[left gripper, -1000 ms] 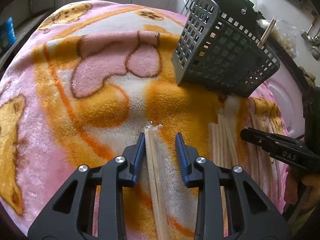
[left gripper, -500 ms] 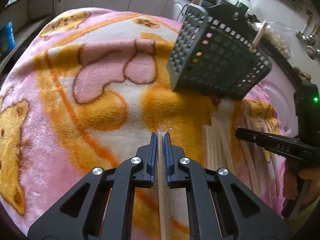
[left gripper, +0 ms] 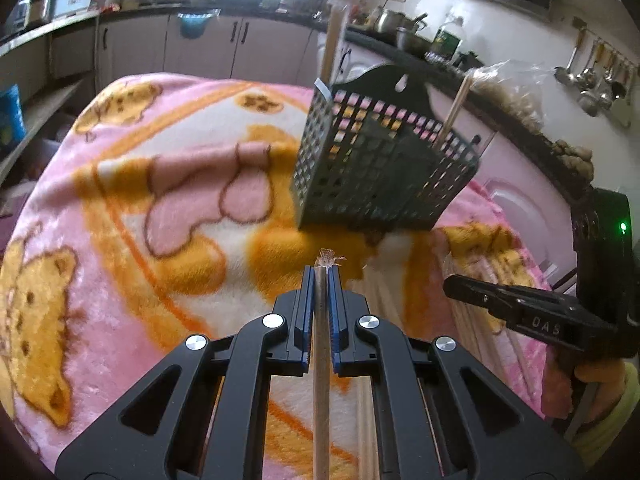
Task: Organize utensils
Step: 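Lift the left gripper's chopstick over the caddy while the right gripper carries its chopstick there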
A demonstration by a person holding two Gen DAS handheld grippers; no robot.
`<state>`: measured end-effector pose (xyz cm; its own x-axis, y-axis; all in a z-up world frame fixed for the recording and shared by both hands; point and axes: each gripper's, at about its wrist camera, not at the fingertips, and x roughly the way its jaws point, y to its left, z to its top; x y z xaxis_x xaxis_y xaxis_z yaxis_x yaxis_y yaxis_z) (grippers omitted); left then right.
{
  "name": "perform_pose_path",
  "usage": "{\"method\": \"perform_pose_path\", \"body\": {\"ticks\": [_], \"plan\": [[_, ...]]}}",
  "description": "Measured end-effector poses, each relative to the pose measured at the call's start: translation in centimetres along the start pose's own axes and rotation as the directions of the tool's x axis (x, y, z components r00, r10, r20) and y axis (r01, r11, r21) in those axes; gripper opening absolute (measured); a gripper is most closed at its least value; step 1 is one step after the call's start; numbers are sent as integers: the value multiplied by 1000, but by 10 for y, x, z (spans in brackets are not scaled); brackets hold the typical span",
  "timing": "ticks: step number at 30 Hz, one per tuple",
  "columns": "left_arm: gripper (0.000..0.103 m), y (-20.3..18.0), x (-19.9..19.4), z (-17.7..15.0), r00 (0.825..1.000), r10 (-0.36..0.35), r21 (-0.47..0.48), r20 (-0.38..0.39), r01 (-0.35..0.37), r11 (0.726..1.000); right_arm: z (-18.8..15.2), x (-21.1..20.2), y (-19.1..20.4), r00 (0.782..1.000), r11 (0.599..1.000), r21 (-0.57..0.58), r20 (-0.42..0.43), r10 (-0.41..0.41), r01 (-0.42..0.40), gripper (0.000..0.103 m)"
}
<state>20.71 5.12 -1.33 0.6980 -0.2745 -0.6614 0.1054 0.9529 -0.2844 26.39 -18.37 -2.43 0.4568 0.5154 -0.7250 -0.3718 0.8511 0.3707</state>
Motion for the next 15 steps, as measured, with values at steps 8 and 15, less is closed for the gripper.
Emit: {"method": "perform_pose_path", "body": {"ticks": [8, 15], "plan": [[2, -19, -17, 15, 997, -32, 45, 63, 29, 999, 0, -38, 12, 987, 1000, -29, 159, 14, -9, 6], [2, -31, -27, 27, 993, -56, 55, 108, 50, 997, -4, -65, 12, 962, 999, -51, 273, 15, -2, 6]]}}
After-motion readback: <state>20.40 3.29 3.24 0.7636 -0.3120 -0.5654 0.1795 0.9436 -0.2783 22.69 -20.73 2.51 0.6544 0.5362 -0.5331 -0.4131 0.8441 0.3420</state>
